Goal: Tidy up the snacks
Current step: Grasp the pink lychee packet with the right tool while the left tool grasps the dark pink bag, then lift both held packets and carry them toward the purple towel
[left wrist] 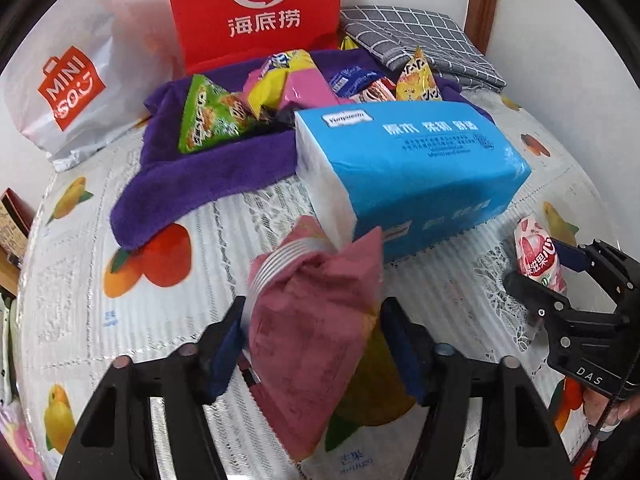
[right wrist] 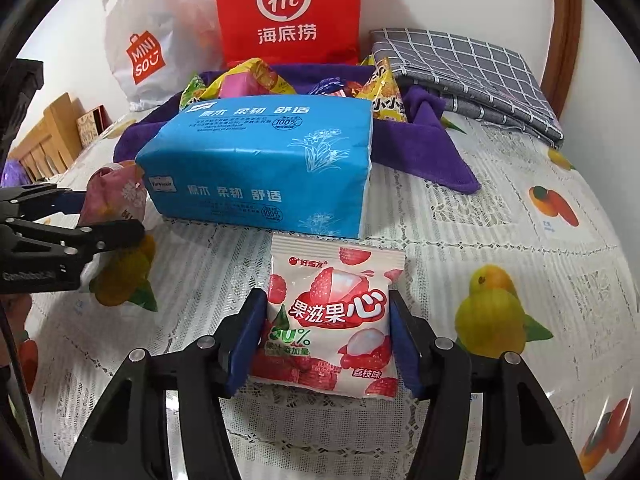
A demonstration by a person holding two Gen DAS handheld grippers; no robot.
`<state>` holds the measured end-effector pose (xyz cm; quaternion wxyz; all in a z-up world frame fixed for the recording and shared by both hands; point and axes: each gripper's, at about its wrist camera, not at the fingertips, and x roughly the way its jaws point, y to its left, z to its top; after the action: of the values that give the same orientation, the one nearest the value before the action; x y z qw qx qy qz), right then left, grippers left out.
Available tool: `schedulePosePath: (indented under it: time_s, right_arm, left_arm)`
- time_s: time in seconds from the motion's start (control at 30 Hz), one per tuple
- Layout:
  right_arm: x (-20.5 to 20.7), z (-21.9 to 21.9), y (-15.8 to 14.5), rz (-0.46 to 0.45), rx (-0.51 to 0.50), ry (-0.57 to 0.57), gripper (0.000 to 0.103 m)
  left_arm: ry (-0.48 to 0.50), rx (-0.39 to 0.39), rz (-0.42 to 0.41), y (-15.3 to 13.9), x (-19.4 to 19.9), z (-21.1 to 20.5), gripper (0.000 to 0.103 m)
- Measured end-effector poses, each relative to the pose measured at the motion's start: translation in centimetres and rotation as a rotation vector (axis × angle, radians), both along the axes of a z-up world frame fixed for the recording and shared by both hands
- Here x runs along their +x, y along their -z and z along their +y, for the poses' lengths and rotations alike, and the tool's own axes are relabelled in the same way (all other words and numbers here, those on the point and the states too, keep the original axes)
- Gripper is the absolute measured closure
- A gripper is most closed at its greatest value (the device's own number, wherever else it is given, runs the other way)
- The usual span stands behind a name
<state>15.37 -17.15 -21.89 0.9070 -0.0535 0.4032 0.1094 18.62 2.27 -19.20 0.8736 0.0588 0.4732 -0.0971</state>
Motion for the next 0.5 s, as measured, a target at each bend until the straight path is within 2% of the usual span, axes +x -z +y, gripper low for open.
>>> schedulePosePath:
  time_s: [0.07,0.17,0.23,0.27,0.43,0.5]
  right_arm:
    - [0.0,0.1,0.0,0.0,0.0,0.0,0.044]
    - [0.0,0.1,0.0,0.001,0.004,-0.001,0.044]
    - [0.1,-0.1,0.0,0.002,0.011,-0.002,0.044]
    - [0.1,-0.1,0.0,0.003,0.013,-0.003,0.044]
    - [0.2,-0.5,0.1,0.005,0.024,-0.007,0.042]
    - [0.2,-0.5,0.1,0.009,0.03,-0.023,0.037]
  left_arm:
    - [-0.007,-0.015,-0.002,0.0,-0.3,0.3,0.045]
    - [-0.025,-0.058,0.021,-0.2,-1.2,0.8,0.055]
    - [-0.015,-0.116,0.039,-0.2,-2.2,1.2,0.055]
    - [-0.016,-0.116,0.033,-0.1,-2.5,1.2,0.055]
    - [-0.022,-0.057,-0.013,0.5,-3.3,0.6,0.043]
    - [-0.016,-0.048,-0.029,0.6,-3.6,0.3,0.038]
